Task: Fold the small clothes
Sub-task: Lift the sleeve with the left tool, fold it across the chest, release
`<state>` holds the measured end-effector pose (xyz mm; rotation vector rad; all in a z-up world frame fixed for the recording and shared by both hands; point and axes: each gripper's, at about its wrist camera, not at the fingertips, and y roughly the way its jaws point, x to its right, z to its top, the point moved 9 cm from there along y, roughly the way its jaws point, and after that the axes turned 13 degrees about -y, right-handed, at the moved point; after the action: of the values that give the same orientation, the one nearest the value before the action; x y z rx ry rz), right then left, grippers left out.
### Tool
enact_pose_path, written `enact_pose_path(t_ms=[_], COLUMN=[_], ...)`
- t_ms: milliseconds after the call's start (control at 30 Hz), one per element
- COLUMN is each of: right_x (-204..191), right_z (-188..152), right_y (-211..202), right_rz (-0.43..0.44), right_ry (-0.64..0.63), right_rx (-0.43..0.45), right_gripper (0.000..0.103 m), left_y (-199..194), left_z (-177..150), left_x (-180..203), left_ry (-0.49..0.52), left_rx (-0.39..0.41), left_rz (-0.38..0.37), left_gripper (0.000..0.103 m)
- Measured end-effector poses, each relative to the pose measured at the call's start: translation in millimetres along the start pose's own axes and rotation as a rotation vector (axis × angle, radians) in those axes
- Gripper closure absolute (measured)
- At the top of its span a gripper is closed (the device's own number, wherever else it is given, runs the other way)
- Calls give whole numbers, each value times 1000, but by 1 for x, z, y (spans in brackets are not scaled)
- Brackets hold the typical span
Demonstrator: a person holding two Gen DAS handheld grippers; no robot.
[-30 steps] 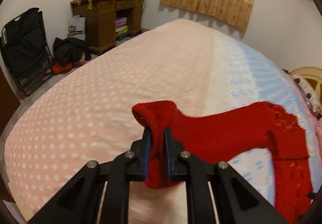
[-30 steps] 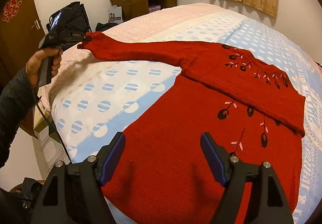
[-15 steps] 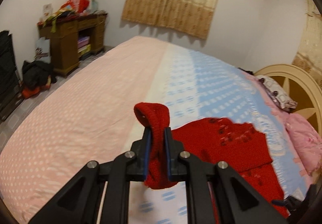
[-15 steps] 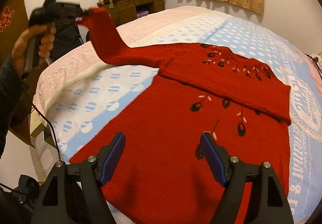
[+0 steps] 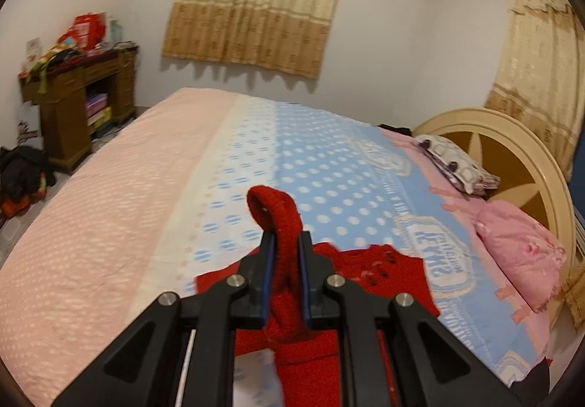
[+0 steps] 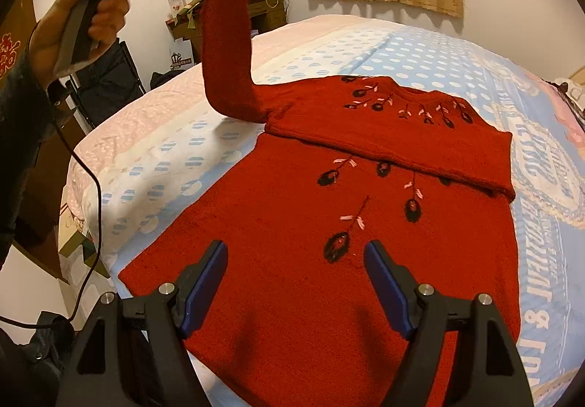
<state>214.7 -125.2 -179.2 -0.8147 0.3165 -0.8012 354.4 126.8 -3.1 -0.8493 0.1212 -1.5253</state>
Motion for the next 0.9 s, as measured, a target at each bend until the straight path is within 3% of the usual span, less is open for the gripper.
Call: enact_pose_path(t_ms=[600,900], right_x=[40,48], right_z=[-44,-65], right_y=[7,16], right_rz=[0,10], right_ry=[144,210], right_rx=[-19,-25], right_gripper=[25,25], left_y=[85,145], left_z=[-45,-99], left_x=[139,165], left_ry=[104,179], left_rx=[-133,-157], left_rz=[-137,-66], left_gripper=[90,88])
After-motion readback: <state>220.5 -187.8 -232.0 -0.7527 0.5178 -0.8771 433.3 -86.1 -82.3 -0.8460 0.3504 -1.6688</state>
